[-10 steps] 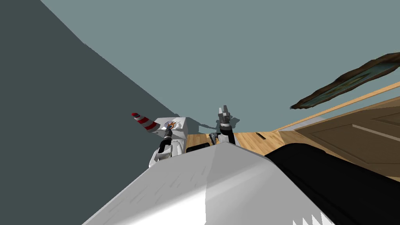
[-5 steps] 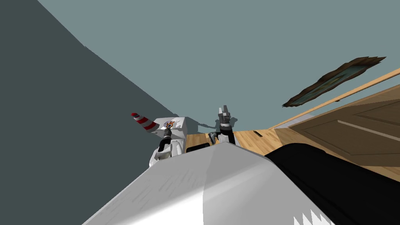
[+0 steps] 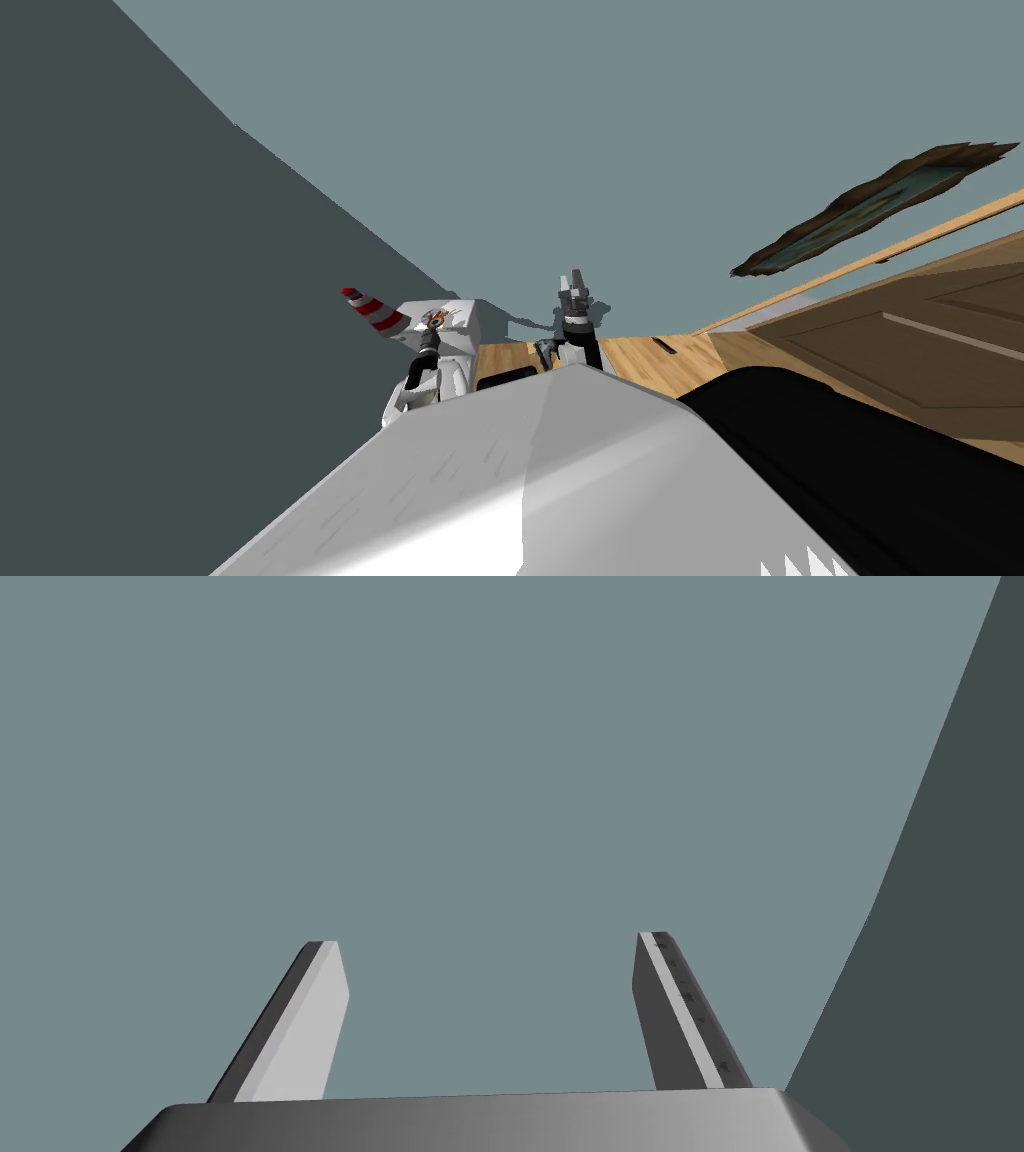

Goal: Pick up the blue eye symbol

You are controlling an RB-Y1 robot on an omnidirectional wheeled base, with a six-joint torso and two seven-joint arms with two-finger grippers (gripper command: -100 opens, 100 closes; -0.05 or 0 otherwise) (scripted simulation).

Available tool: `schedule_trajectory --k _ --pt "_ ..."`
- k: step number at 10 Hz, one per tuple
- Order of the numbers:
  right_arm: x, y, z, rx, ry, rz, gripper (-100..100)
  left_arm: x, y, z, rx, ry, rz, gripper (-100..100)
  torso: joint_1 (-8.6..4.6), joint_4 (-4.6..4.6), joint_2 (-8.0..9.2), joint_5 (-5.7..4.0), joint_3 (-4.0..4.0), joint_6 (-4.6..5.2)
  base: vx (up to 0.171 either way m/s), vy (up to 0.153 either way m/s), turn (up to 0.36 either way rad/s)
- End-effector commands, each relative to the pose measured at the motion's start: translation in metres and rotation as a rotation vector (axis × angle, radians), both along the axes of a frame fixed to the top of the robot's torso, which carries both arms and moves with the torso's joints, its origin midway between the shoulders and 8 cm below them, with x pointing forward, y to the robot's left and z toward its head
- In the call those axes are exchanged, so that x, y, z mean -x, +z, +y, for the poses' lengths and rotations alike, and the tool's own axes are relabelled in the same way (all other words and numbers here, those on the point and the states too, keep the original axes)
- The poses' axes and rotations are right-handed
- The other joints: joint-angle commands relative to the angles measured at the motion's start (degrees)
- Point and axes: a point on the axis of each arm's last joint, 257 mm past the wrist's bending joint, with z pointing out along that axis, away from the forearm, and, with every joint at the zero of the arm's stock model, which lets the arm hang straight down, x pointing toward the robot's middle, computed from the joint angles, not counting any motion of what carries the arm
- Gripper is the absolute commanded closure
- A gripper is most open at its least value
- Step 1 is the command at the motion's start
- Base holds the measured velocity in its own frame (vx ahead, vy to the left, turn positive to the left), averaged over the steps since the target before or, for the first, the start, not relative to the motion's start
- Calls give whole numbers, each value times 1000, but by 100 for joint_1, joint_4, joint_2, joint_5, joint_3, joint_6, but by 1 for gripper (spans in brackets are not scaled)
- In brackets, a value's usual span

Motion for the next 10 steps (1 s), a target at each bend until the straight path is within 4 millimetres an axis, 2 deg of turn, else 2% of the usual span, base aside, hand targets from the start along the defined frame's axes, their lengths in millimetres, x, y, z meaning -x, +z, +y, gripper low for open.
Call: schedule_trajectory --k 1,8,9,10 --pt "0 0 0 0 0 0 0 5 1 -11 -5 -25 -2 100 0 0 0 0 0 0 83 9 210" --pt "0 0 0 0 0 0 0 34 1 -59 1 -128 -1 100 2 2 -7 4 -3 4 65 -6 145" --pt "0 0 0 0 0 0 0 32 0 -53 -2 -118 0 100 1 2 -8 5 -3 6 24 -8 23" --pt "0 0 0 0 0 0 0 33 0 -54 -1 -120 -1 0 3 4 -1 5 0 9 0 0 0"
